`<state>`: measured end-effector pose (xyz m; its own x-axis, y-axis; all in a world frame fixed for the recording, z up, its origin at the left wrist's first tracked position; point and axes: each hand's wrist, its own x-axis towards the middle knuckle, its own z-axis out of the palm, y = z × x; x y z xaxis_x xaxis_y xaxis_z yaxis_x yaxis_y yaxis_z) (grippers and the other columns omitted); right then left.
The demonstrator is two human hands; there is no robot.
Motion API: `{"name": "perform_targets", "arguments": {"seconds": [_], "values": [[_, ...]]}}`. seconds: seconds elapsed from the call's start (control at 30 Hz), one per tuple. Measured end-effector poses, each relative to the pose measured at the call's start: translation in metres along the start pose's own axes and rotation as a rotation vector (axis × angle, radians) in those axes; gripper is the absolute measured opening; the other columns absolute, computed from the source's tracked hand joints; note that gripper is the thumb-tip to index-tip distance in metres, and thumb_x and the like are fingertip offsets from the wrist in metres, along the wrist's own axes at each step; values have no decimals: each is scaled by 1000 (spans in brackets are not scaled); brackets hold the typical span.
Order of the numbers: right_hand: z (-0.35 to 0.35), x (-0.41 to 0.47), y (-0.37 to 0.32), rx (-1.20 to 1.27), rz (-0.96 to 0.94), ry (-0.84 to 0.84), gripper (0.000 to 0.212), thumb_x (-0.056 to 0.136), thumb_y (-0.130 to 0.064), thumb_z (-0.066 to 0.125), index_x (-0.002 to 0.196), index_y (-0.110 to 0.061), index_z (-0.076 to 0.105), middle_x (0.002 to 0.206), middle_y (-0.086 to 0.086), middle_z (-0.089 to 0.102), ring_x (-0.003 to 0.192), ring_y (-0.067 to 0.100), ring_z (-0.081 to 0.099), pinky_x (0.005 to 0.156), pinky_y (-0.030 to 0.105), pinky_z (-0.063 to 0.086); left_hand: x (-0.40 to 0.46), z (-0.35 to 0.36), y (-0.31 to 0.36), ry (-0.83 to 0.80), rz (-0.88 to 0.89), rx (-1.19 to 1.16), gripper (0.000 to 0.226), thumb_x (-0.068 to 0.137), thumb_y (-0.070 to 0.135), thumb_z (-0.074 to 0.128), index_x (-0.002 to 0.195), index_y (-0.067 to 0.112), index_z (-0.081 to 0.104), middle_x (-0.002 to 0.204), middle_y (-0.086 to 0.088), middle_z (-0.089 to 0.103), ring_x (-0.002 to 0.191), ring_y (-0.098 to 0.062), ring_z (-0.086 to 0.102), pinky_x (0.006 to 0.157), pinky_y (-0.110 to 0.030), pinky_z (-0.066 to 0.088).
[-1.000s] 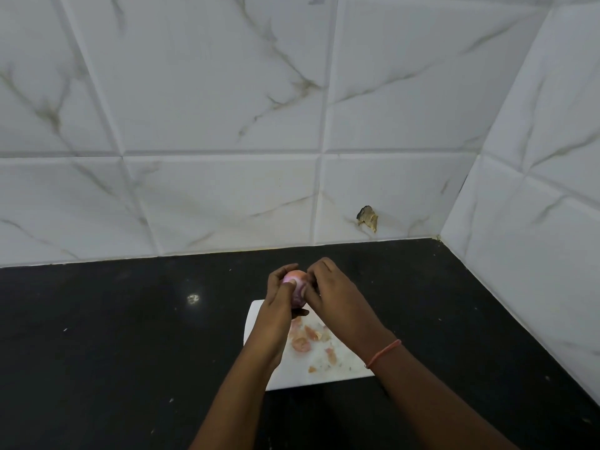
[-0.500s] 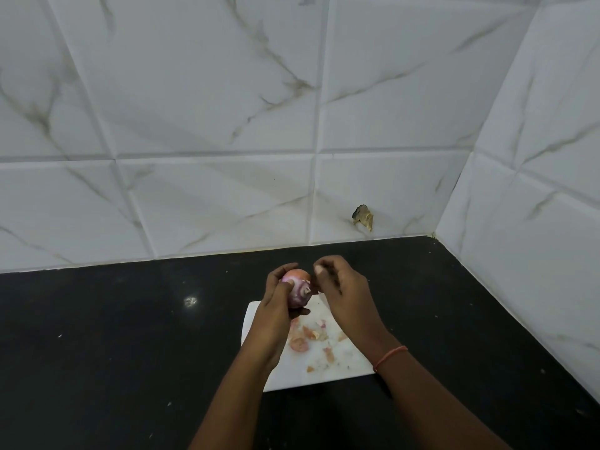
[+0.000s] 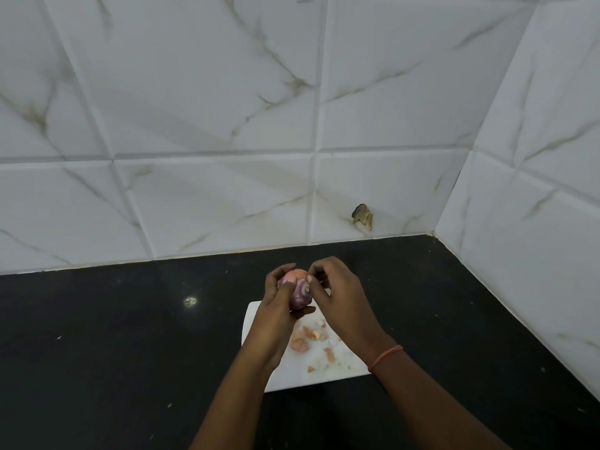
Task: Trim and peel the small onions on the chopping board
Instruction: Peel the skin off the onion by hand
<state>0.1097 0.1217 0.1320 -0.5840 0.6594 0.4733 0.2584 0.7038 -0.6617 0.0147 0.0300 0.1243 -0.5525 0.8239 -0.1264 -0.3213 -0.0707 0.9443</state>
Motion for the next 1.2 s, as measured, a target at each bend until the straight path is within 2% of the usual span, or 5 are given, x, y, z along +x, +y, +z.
{"name": "perform_targets", "arguments": {"seconds": [0.23,0.53,0.9,1.03,1.2], "values": [[1,2,-2,176,208,3,5,94,-12,59,97,-15,62,97,2,65,92,11,64,76,20,56,2,-1,-1,3,4,11,24,106,20,45,125,30,56,126,-7,58,107,-29,68,83,-35,61],[-6,7,-10,570,568,3,11,96,-10,55,101,-6,64,93,4,68,84,12,68,64,14,54,5,-2,-4,14,8,-80,26,104,20,47,126,32,56,133,-12,56,114,-31,66,83,-36,58],[0,10,-12,1102,876,92,21,95,-4,56,112,6,62,104,21,71,97,32,71,91,42,56,10,3,-8,63,-33,-249,28,104,17,45,129,22,56,135,-18,56,115,-33,65,90,-41,57],[-2,8,-15,903,777,75,14,95,-11,58,107,-7,64,102,12,71,95,24,71,87,38,58,11,0,-6,60,-105,-325,31,106,22,41,133,16,55,134,-21,58,116,-37,64,96,-45,55],[-8,8,-19,491,443,-27,9,96,-15,57,96,-24,60,95,-8,65,89,5,64,66,9,51,10,-10,2,-111,-331,-32,67,97,66,34,127,15,65,112,-16,71,79,-23,62,67,-29,52]]}}
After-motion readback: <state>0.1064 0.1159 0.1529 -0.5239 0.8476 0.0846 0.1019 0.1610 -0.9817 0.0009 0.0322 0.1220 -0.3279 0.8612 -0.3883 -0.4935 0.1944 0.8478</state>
